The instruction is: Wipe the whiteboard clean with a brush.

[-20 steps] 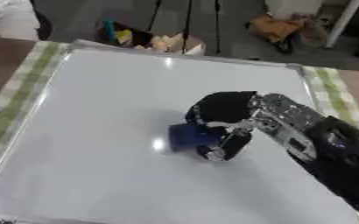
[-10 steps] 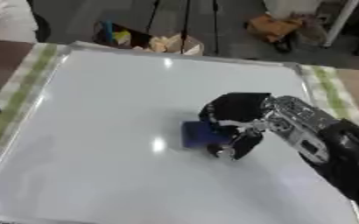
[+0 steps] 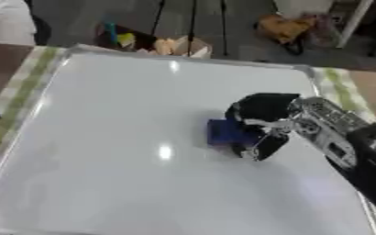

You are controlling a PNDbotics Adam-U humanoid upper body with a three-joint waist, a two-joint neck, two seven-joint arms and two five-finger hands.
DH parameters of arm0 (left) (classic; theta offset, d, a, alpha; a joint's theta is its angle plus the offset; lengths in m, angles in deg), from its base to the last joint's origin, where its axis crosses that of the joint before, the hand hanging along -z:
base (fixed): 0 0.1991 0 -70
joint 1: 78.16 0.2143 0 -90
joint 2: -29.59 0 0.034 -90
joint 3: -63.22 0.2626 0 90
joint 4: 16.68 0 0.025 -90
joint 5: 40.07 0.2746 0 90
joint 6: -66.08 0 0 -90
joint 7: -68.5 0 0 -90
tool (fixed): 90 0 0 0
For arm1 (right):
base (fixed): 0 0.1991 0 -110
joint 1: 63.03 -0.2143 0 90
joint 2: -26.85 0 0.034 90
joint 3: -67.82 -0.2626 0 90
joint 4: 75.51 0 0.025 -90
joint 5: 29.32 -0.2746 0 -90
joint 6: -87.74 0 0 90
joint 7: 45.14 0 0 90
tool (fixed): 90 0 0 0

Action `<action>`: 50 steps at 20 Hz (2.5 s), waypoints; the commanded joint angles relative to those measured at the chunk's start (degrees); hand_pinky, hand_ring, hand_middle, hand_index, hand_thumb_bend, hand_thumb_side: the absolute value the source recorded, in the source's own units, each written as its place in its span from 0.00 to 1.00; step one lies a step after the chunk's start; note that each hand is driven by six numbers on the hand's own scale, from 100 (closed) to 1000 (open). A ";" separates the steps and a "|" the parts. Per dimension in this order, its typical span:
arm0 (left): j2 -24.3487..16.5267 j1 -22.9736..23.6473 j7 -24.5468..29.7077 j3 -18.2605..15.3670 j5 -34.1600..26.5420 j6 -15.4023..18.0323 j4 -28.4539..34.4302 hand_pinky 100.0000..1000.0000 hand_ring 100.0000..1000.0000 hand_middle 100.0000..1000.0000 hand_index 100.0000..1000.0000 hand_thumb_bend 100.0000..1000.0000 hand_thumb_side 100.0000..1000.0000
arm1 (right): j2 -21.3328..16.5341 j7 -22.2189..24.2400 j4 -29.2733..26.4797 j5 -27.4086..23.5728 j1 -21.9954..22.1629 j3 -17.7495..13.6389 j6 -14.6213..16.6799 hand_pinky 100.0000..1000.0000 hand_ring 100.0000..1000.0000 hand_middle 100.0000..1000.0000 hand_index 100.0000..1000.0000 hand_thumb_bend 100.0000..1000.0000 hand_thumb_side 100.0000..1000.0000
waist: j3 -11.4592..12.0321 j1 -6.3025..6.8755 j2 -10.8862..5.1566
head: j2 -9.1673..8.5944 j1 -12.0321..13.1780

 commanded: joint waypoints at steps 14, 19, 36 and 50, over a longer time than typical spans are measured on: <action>-0.17 -0.54 0.16 0.23 -0.29 0.11 1.03 0.37 0.77 0.65 0.60 0.00 0.91 | -2.32 5.36 -0.97 -3.10 -0.79 -3.87 -5.86 0.69 0.67 0.40 0.00 0.00 0.29 | 0.19 0.48 -1.60 | 0.19 -1.93; -0.12 -0.53 0.19 0.27 -0.32 0.12 1.03 0.37 0.77 0.65 0.60 0.00 0.91 | -2.13 4.95 -0.24 -2.36 -0.85 -4.19 -6.05 0.69 0.69 0.43 0.00 0.00 0.30 | -0.03 0.51 -1.68 | 0.05 -1.84; -0.04 -0.31 0.28 0.26 -0.38 -0.06 1.03 0.36 0.77 0.65 0.60 0.00 0.91 | -1.97 5.27 2.53 -0.42 -0.69 -5.56 -6.70 0.71 0.72 0.45 0.00 0.00 0.31 | -0.61 0.74 -1.64 | -0.04 -1.58; 0.00 -0.30 0.41 0.24 -0.36 -0.06 1.03 0.36 0.77 0.65 0.60 0.00 0.91 | -1.60 5.63 7.81 2.72 -0.69 -8.43 -8.34 0.72 0.73 0.46 0.00 0.00 0.33 | -0.92 0.78 -1.45 | -0.08 -1.23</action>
